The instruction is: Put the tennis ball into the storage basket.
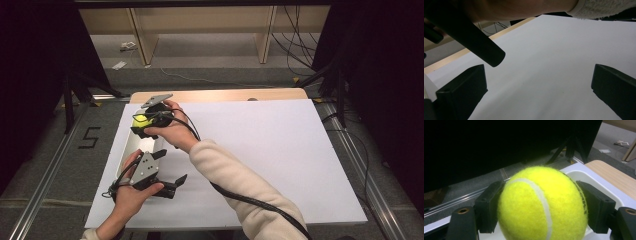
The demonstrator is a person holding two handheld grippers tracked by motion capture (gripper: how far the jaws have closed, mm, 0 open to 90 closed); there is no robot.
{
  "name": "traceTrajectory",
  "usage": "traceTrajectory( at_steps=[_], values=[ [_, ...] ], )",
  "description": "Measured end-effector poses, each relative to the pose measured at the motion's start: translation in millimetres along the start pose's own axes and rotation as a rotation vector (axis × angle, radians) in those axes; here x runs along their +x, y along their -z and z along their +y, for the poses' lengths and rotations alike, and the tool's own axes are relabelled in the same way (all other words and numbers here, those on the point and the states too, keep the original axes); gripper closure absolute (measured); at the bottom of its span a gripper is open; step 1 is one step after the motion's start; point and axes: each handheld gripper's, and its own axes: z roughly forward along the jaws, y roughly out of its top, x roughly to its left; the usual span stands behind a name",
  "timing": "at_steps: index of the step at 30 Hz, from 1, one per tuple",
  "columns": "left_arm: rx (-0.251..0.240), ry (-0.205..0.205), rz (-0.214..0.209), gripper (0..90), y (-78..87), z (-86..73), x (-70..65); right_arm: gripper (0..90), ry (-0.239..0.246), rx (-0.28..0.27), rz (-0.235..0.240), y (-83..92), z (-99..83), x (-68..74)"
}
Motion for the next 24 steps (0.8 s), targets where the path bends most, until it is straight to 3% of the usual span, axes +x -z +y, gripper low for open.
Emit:
traceTrajectory(
  at_steps=[24],
  values=[
    [-0.003, 0.001, 0.0, 0.0, 0.5, 0.1, -0.3, 26.8, -0.011, 0.004, 0.002, -6.3, -3.7, -0.8]
  ],
)
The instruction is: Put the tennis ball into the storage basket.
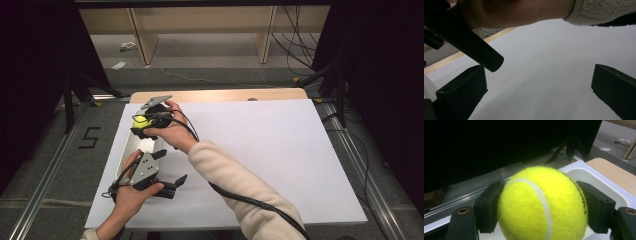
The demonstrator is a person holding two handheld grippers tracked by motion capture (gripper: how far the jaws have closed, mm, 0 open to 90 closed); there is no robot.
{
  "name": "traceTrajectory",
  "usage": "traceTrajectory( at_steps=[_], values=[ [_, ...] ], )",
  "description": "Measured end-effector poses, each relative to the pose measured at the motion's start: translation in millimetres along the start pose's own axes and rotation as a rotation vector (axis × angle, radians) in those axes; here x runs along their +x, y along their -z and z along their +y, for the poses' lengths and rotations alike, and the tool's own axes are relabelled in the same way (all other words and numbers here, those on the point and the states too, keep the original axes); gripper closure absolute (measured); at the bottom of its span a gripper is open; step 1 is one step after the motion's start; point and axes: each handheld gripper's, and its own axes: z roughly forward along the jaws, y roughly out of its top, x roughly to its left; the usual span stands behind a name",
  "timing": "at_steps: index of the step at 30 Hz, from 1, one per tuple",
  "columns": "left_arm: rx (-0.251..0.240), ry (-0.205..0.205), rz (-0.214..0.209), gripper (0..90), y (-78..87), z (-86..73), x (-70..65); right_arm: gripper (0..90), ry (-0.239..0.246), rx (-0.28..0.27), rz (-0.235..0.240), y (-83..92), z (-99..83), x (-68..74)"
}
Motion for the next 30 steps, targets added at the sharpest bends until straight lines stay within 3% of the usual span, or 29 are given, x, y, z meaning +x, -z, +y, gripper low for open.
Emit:
traceTrajectory(
  at_steps=[30],
  values=[
    [0.001, -0.004, -0.002, 0.0, -1.0, -0.1, -0.4, 26.7, -0.002, 0.02, 0.02, -9.7, -3.6, 0.5]
  ],
)
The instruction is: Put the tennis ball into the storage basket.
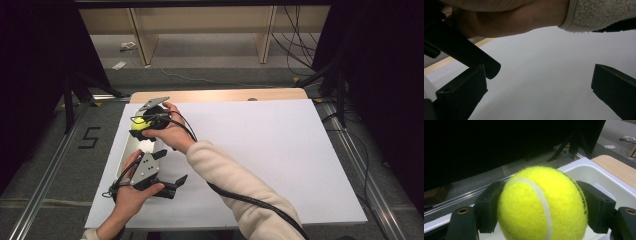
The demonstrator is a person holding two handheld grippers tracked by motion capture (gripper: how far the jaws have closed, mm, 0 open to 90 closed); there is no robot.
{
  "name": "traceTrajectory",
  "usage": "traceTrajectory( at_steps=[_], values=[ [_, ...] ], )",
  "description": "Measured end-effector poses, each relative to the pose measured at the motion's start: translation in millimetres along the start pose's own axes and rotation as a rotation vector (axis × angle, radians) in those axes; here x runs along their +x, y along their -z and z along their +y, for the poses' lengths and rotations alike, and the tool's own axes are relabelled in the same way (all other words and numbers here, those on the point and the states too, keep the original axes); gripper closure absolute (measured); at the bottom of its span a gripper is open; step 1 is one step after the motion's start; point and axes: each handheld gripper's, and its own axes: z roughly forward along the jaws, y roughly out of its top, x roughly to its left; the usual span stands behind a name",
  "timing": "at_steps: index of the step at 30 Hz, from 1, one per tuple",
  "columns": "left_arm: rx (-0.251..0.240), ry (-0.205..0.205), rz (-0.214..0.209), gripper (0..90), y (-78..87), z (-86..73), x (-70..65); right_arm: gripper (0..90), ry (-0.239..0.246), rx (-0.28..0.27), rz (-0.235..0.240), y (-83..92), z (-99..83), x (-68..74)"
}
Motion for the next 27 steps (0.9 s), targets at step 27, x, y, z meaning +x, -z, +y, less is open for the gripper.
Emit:
traceTrajectory(
  at_steps=[27],
  values=[
    [0.005, -0.01, -0.004, 0.0, -0.5, 0.1, -0.5, 26.7, 0.004, 0.034, 0.015, -12.1, -6.1, 2.5]
  ],
)
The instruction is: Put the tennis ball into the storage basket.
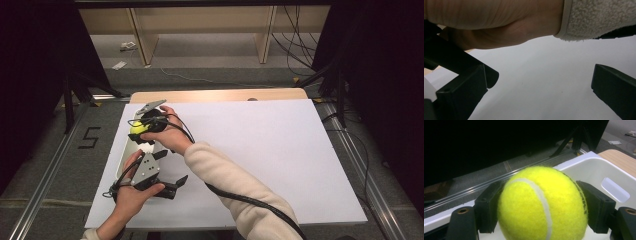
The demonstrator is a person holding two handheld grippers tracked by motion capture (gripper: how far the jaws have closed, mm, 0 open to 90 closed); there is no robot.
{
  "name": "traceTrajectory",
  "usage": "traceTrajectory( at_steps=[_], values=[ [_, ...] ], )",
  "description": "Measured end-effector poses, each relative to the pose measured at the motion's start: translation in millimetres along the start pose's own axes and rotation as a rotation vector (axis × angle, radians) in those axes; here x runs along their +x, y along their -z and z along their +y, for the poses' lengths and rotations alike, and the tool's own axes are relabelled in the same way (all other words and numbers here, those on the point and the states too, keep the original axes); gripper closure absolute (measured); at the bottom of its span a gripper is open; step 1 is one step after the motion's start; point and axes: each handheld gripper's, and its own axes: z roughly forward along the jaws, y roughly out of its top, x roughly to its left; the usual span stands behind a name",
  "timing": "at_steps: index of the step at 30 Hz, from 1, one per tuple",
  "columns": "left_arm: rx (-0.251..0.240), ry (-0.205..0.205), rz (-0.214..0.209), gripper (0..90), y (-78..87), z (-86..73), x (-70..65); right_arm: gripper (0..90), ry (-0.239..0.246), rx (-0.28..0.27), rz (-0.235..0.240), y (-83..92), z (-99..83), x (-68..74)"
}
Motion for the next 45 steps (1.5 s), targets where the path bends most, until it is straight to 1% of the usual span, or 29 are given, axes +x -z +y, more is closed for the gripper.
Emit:
traceTrajectory(
  at_steps=[9, 11, 12, 19, 23, 32, 38, 40, 45],
  values=[
    [-0.002, 0.0, 0.001, 0.0, 0.3, 0.0, 0.4, 26.6, 0.007, 0.004, -0.003, -1.9, 2.2, -0.8],
    [-0.002, 0.006, 0.0, 0.0, 0.2, -0.2, -0.1, 26.6, 0.005, 0.005, -0.002, -2.5, 2.5, -0.6],
    [-0.001, 0.0, 0.0, 0.0, 0.2, -0.1, 0.3, 26.6, 0.006, 0.004, -0.002, -2.7, 2.5, -0.7],
    [0.001, 0.004, 0.002, 0.0, 0.1, -0.3, 0.2, 26.6, 0.005, 0.024, 0.003, -5.2, -1.2, -2.1],
    [0.001, 0.005, 0.002, 0.0, 0.2, -0.4, 0.2, 26.6, 0.003, 0.027, -0.001, -6.4, -2.4, -3.0],
    [0.002, 0.005, 0.001, 0.0, 0.4, -0.5, 0.5, 26.5, 0.018, 0.025, -0.001, -5.9, -0.5, -3.9],
    [0.003, 0.008, 0.003, 0.0, 0.7, -0.6, 0.7, 26.5, 0.023, 0.036, 0.0, -6.2, -1.7, -4.3],
    [0.002, 0.009, 0.002, 0.0, 0.9, -0.8, 0.8, 26.5, 0.02, 0.035, 0.0, -6.5, -2.3, -3.6],
    [0.003, 0.008, 0.003, 0.0, 0.7, -0.9, 0.5, 26.5, 0.034, 0.032, 0.005, -7.7, 0.2, -1.5]
  ],
)
